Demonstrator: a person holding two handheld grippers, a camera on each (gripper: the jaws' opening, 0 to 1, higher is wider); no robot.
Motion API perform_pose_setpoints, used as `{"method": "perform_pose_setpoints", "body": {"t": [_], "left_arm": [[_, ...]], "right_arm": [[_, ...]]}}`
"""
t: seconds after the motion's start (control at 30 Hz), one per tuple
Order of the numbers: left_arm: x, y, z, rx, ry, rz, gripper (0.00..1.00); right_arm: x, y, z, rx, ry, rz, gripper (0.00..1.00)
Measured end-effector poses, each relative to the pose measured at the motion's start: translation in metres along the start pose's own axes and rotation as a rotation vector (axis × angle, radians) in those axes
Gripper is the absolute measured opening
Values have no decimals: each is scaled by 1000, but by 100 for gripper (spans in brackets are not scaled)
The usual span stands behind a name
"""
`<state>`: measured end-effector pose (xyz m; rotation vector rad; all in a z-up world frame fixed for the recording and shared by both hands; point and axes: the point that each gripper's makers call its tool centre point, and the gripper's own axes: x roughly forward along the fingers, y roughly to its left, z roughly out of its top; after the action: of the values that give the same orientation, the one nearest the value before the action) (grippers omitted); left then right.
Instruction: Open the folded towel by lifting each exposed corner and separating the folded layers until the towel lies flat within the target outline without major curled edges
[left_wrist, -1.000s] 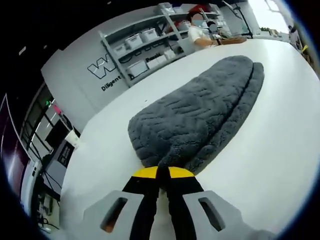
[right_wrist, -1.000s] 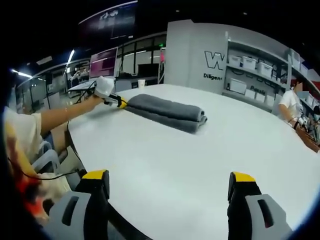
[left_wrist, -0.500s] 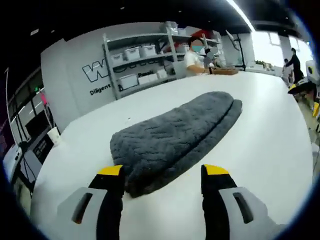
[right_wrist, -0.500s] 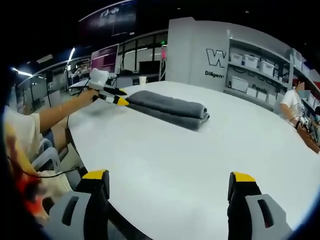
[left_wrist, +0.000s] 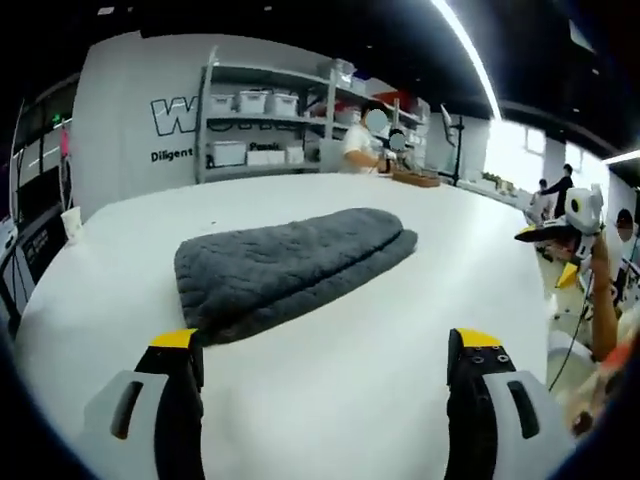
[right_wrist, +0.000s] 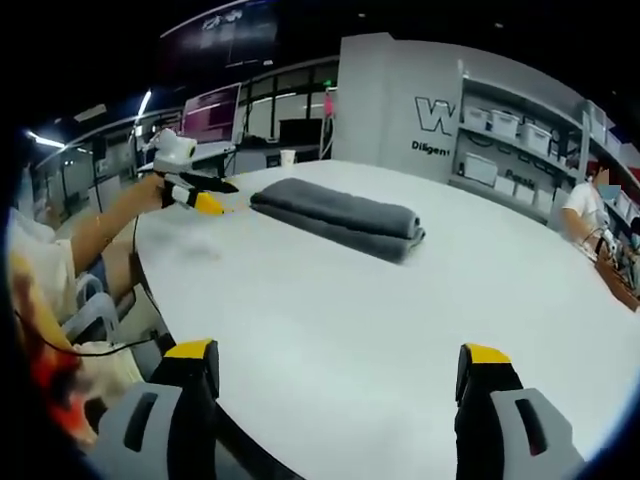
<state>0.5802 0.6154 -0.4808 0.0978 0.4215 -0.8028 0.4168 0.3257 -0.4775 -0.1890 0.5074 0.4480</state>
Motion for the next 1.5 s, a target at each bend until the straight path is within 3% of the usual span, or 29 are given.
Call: {"method": "perform_pose_setpoints", "body": {"t": [0.27,0.43,0.6,0.63,0.77,0.83,0.9,0.97,1.1,1.27,1.3,1.33,1.5], "left_arm": [[-33,-11,-5,-33,-14,-21,100],[-49,-22,-2,-18,-18,-38,100],[-63,-25,3,-46,-62,-50,100],[-68,-19,10,-60,-108,-16,100],[-79,-15,7,-37,-113,19,100],[-84,-11,-1,-32,-87,42,100],[-91,-4,-15,-5,-30,96,100],[-93,-4,-20,-8,-25,108,100],[-97,-18,-32,-23,12,39,100],[-97,-37,-27,5,4,-21,100],[-97,-42,-25,7,-3,-38,100],[-97,-44,-24,11,-5,-48,100],[-100,-44,-24,15,-4,-48,100]], "right_arm": [[10,16,19,-43,-67,17,99],[20,26,29,-2,-113,47,93],[32,27,35,40,-126,75,91],[34,26,37,39,-126,79,89],[46,7,50,84,-141,54,87],[53,-7,58,120,-150,37,83],[62,-14,63,127,-109,54,81],[72,-23,72,127,-100,45,80],[90,-48,94,130,-95,-5,66],[119,-79,112,94,-27,-82,60],[128,-92,114,38,-13,-128,59],[134,-98,112,36,7,-150,57],[164,-108,109,98,55,-120,45]]}}
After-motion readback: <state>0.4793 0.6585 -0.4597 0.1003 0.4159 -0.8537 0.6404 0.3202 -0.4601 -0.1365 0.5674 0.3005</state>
